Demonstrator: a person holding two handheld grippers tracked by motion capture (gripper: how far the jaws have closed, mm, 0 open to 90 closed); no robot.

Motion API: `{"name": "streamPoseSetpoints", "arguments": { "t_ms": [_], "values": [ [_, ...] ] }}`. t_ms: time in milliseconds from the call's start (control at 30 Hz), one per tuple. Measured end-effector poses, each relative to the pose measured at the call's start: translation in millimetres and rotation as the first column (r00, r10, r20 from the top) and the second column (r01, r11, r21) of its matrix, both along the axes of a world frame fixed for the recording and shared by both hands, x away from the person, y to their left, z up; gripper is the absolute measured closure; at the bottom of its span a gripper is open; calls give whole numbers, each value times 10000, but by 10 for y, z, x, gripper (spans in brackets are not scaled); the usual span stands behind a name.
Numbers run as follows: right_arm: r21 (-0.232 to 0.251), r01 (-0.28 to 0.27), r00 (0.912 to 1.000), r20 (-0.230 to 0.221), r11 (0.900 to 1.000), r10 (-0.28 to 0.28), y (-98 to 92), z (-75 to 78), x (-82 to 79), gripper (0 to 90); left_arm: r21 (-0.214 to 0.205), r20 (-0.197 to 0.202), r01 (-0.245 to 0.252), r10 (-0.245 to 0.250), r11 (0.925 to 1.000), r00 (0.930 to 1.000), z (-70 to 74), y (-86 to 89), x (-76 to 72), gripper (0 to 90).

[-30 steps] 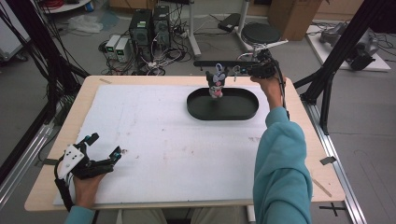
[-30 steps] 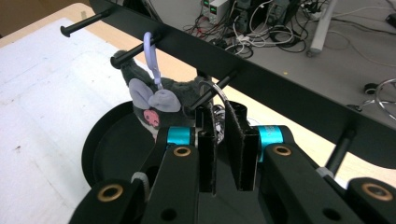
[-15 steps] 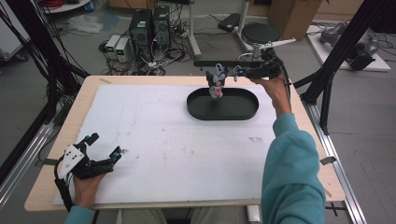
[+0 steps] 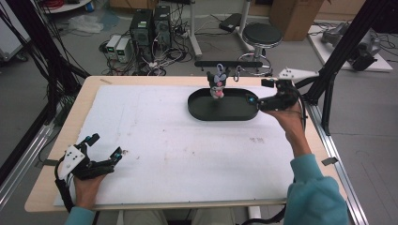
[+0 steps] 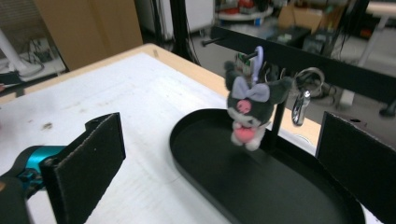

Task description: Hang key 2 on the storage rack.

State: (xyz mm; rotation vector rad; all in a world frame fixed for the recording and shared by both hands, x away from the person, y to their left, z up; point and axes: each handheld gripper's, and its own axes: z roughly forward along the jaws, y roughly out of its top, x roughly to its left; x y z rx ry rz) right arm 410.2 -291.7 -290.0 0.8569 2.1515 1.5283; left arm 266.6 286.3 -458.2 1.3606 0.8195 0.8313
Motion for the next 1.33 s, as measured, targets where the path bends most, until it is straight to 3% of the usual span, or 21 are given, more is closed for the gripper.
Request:
{"name": "streamPoseSetpoints", "arguments": {
  "t_ms": [100, 233, 433, 533, 667, 733, 1000, 1100, 1333],
  "values": [
    [449, -24, 9989, 475, 9990, 3, -65, -145, -229, 6, 46, 10, -9, 9, 10000, 10000, 0, -3, -4, 17],
    [526, -93, 9976, 696, 9986, 57, -98, -346, -467, 6, 37, 18, -11, 11, 10000, 10000, -1, -3, -4, 17],
    [857, 163, 9950, 969, 9962, -246, -140, -825, -717, 6, 25, 21, -8, 8, 10000, 10000, -1, -2, -5, 17],
    [1476, 427, 9876, 1435, 9881, -641, -176, -1032, -827, 6, -9, 22, -14, 14, 10000, 10000, -1, -2, -4, 17],
    [1612, 844, 9744, 1930, 9833, -1152, -203, -1229, -944, 6, 19, 14, -11, 11, 10000, 10000, -1, -2, -4, 17],
    [1681, 984, 9712, 1987, 9808, -1315, -222, -1313, -972, 6, 27, 13, -15, 15, 10000, 10000, -1, -2, -4, 17],
    [2027, 1334, 9757, 1445, 9701, -1644, -262, -1610, -977, 6, 37, 12, -14, 14, 10000, 10000, -1, -3, -4, 17],
    [1845, 1330, 9752, 1511, 9738, -1618, -235, -1628, -983, 6, 50, 1, -23, 23, 10000, 10000, -1, -4, -4, 17],
    [1842, 1458, 9719, 1568, 9720, -1755, -236, -1641, -983, 6, 2, 49, -53, 53, 10000, 10000, -2, -2, -7, 17]
  ]
}}
